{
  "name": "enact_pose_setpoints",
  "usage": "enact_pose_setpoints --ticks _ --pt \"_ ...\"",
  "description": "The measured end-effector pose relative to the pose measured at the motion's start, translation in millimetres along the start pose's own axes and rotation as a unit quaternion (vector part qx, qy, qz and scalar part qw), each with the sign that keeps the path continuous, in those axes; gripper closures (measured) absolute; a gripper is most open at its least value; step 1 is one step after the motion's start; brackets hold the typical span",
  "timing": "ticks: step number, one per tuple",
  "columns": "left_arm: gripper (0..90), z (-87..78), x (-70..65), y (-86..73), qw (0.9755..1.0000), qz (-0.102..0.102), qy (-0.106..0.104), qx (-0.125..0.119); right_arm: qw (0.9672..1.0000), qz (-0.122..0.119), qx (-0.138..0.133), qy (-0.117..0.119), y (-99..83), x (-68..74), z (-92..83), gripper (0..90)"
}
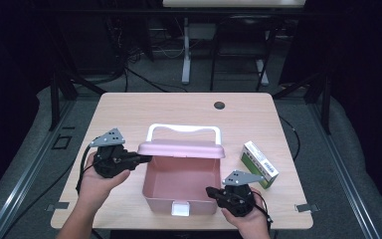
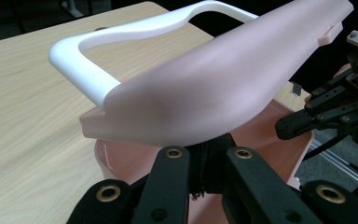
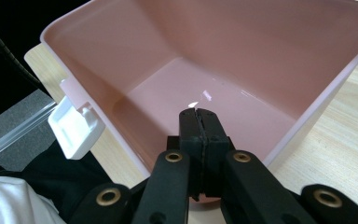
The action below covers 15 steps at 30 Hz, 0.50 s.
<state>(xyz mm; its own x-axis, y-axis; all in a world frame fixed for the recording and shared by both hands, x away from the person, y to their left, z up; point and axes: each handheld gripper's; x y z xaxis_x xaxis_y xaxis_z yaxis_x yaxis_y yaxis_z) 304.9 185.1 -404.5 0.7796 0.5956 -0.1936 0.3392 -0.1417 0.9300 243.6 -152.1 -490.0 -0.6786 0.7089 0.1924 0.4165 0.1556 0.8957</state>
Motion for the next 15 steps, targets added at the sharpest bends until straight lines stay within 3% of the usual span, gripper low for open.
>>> enact_pose_setpoints --ticks 15 --pt "89.7 4.0 0.5 8.4 1.0000 0.001 0.008 -0.005 1.0000 0.002 -0.003 -0.001 0.3 -8.9 1.0 90.0"
Point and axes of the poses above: each handheld gripper's, and its own axes: z roughly forward along the jaws, y roughly out of its top, x roughly to its left, and after that the axes turned 12 degrees about -x, right-handed
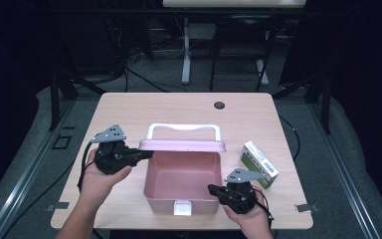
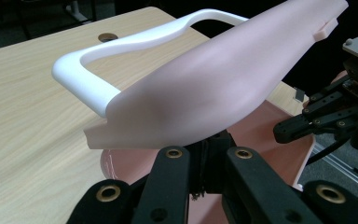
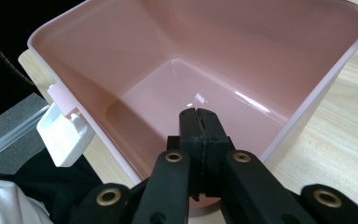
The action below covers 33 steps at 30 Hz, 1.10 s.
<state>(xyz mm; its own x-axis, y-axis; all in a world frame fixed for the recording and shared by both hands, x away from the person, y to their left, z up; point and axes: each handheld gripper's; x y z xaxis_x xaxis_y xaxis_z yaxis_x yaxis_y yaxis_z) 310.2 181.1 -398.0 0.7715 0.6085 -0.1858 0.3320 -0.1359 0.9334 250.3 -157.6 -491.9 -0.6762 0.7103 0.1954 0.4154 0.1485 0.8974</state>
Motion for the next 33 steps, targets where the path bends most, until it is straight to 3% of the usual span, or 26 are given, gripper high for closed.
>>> enact_pose_setpoints --ticks 27,33 --pt "89.5 7.9 11.7 12.7 0.9998 0.001 0.021 0.001 1.0000 -0.005 -0.006 -0.006 -0.9 -1.5 -0.5 89.5" --pt "89.3 9.6 16.7 12.8 0.9993 -0.003 0.038 -0.003 0.9999 -0.004 -0.007 -0.006 -1.1 -1.5 -0.6 89.7"
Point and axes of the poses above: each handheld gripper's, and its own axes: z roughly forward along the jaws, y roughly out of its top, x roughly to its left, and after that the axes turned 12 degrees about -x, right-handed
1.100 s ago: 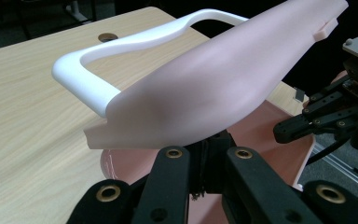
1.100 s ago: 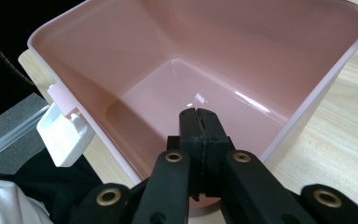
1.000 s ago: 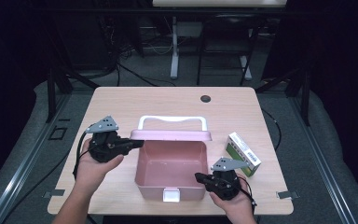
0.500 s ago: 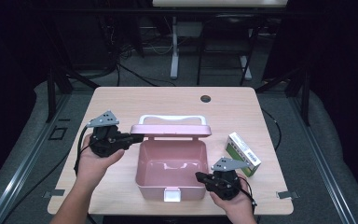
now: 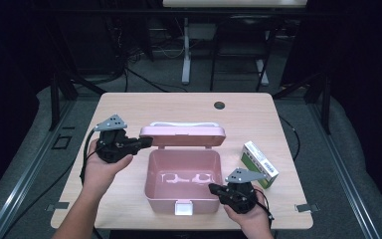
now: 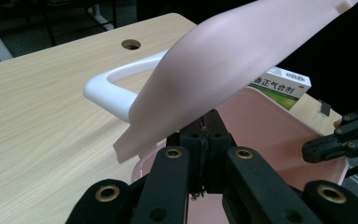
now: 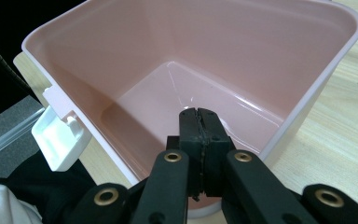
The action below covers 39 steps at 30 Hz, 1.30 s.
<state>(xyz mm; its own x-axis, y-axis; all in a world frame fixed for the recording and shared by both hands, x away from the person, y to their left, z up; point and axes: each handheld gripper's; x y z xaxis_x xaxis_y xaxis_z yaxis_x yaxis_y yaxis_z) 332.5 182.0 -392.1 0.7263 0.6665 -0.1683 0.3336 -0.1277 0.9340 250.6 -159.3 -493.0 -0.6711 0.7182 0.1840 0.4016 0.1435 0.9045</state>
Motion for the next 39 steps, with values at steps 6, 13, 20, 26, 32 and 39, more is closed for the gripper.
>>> enact_pose_setpoints --ticks 6,13,20,26,32,39 --pt "89.3 0.4 4.9 0.1 1.0000 -0.003 0.008 0.001 1.0000 0.001 -0.001 0.000 -0.2 -0.2 -0.1 89.8" --pt "89.2 2.5 8.5 -0.7 0.9998 -0.001 0.019 0.001 1.0000 0.001 -0.002 0.001 -0.4 -0.3 -0.1 89.7" --pt "89.2 6.3 14.7 -4.3 0.9996 -0.010 0.027 0.002 1.0000 0.001 -0.003 0.002 -0.7 -0.6 -0.2 89.7" --pt "89.1 8.4 18.8 -6.9 0.9994 -0.012 0.033 0.006 1.0000 0.000 -0.004 0.002 -0.8 -0.7 -0.3 89.6" --pt "89.0 9.4 23.1 -8.7 0.9991 -0.018 0.039 0.006 1.0000 0.001 -0.006 0.002 -1.0 -0.6 -0.1 89.6" --pt "88.5 13.0 29.4 -13.9 0.9986 -0.025 0.047 0.009 1.0000 0.002 -0.007 0.002 -1.2 -0.5 -0.2 89.6"
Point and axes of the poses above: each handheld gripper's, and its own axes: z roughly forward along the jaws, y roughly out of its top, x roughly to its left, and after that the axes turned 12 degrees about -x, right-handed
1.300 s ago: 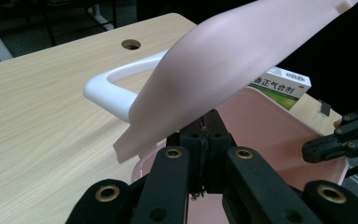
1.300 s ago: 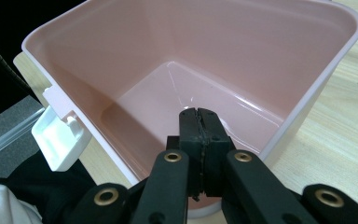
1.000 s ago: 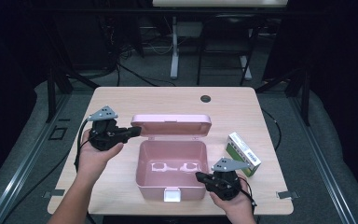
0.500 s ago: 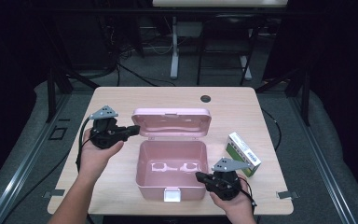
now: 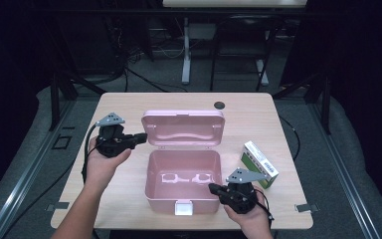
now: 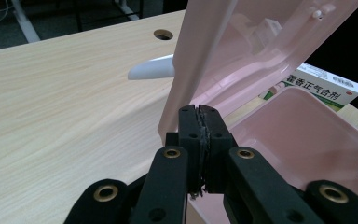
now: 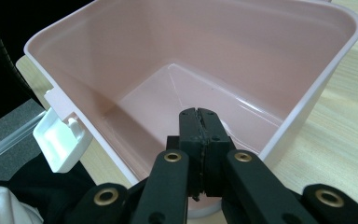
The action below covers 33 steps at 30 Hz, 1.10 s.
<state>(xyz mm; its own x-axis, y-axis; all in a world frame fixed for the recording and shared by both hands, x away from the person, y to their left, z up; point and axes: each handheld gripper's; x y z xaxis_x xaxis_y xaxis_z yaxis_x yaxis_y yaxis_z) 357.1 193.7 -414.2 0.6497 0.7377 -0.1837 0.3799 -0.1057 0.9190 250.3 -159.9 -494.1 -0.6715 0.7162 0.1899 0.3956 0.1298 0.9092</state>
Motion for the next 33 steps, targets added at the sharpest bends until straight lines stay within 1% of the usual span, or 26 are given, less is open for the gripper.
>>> enact_pose_setpoints --ticks 3,4,7,10,11,15,17,18,20,22,23,25,28,29,33 --pt "88.3 3.6 0.8 -5.6 1.0000 -0.004 0.001 0.007 1.0000 0.001 -0.001 0.000 -0.1 -0.1 0.0 89.6" --pt "88.3 4.2 1.5 -6.6 0.9999 -0.002 -0.001 0.011 1.0000 0.001 -0.001 0.000 -0.1 0.1 0.0 89.6" --pt "87.9 6.8 2.4 -10.6 0.9999 -0.005 0.002 0.012 1.0000 0.001 -0.001 0.000 -0.1 0.0 -0.1 89.5" --pt "85.7 7.9 2.9 -12.9 0.9999 -0.007 -0.001 0.014 1.0000 0.002 -0.001 0.001 -0.2 -0.1 -0.1 89.6" --pt "85.0 9.7 2.8 -16.4 0.9998 -0.007 -0.003 0.019 1.0000 0.001 0.000 0.000 -0.2 0.1 -0.1 89.6" --pt "83.3 15.5 3.8 -26.4 0.9995 -0.004 0.000 0.033 1.0000 0.000 -0.001 0.000 -0.3 0.0 -0.1 89.7" --pt "82.5 19.5 4.5 -32.7 0.9991 -0.007 0.000 0.042 1.0000 -0.001 -0.001 -0.001 -0.4 0.1 -0.2 89.8" --pt "82.4 21.8 4.1 -36.1 0.9989 -0.012 0.002 0.046 1.0000 -0.001 -0.001 -0.001 -0.4 0.1 -0.3 90.0" --pt "82.3 26.0 4.0 -42.1 0.9985 -0.009 0.002 0.054 1.0000 -0.002 -0.001 0.001 -0.5 -0.4 -0.4 90.0" --pt "83.4 28.6 4.7 -46.1 0.9979 0.001 0.006 0.064 1.0000 -0.002 -0.001 0.000 -0.6 -0.4 -0.4 90.0" --pt "84.2 29.9 4.5 -48.2 0.9983 -0.003 0.007 0.057 1.0000 -0.003 0.000 0.000 -0.6 -0.2 -0.5 90.0" --pt "84.2 29.7 5.1 -49.1 0.9984 -0.005 0.007 0.055 1.0000 -0.003 0.000 0.000 -0.7 -0.3 -0.5 90.0" --pt "84.4 29.5 4.7 -49.5 0.9985 0.001 0.006 0.054 1.0000 -0.003 0.000 -0.001 -0.8 0.0 -0.6 90.0" --pt "84.4 30.0 4.1 -50.0 0.9987 0.002 0.008 0.050 1.0000 -0.004 0.000 -0.001 -0.8 0.0 -0.7 90.0" --pt "84.7 30.2 4.2 -50.0 0.9987 0.004 0.009 0.050 1.0000 -0.004 -0.002 -0.003 -1.1 0.2 -0.7 90.0"
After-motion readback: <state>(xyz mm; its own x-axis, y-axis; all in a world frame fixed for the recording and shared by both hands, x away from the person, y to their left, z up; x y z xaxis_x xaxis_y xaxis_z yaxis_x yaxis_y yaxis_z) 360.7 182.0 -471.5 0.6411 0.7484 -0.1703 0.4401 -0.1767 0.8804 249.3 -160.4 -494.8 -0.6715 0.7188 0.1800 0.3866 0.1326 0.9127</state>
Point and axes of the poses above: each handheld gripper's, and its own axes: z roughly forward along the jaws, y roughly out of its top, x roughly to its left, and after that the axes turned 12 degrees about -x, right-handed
